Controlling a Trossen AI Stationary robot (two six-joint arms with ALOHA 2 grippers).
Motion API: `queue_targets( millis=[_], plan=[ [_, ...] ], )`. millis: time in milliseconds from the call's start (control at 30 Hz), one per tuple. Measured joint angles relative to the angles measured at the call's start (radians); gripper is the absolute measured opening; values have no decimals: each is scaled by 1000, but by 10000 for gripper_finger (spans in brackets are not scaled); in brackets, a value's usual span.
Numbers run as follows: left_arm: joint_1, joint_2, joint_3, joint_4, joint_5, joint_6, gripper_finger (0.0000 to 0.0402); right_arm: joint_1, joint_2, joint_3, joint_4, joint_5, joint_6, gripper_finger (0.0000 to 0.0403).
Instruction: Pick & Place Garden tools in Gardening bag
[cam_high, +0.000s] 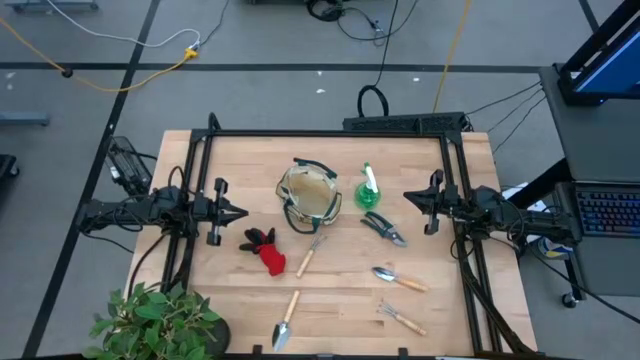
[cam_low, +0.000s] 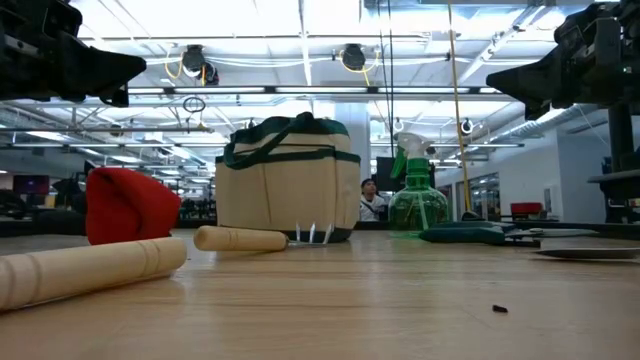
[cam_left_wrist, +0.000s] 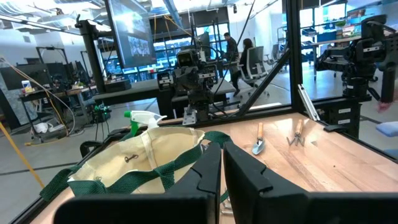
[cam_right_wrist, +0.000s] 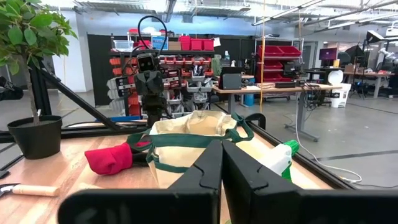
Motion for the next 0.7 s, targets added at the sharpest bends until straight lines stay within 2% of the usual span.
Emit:
queue_targets(
  millis=[300,433,500,700],
  plan=[
    [0,0,0,9,0,18,26,0,0,0,1,0,11,0],
    [0,0,0,47,0,51,26,1,0,0,1,-1,247,0],
    [0,0,0,104,1,30,26,1,0,0,10,1,314,0],
    [0,0,0,238,1,-85,26,1,0,0,14,0,281,0]
  ],
)
